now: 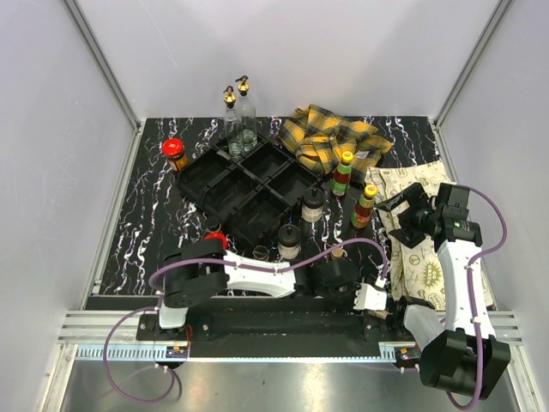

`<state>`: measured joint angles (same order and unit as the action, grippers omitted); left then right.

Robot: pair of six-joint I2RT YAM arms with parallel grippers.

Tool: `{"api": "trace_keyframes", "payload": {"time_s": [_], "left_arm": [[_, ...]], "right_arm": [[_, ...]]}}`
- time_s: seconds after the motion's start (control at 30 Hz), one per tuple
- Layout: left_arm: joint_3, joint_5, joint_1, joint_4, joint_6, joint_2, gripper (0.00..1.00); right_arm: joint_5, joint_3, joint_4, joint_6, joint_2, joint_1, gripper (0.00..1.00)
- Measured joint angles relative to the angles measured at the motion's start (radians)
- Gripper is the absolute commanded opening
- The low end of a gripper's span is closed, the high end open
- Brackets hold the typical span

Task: Organize the condiment bottles
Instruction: Pick up the bottle from the center of the board.

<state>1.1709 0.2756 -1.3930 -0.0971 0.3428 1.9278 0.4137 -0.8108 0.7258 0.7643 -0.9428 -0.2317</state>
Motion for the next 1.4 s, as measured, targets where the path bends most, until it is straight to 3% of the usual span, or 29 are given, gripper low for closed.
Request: {"api": "trace_keyframes", "payload": {"time_s": [0.3,1.4], "left_arm": [[-0.057,-0.022,0.000,0.015,-0.003,-0.108,0.00],[-0.124,-0.080,-0.062,0.069,0.020,-0.240,0.00]], "right_arm": [[0.000,0.000,0.000,0.000,0.000,-0.001,0.99],[-0.005,0.007,0.001,0.003,0.004,-0.002,1.00]]}}
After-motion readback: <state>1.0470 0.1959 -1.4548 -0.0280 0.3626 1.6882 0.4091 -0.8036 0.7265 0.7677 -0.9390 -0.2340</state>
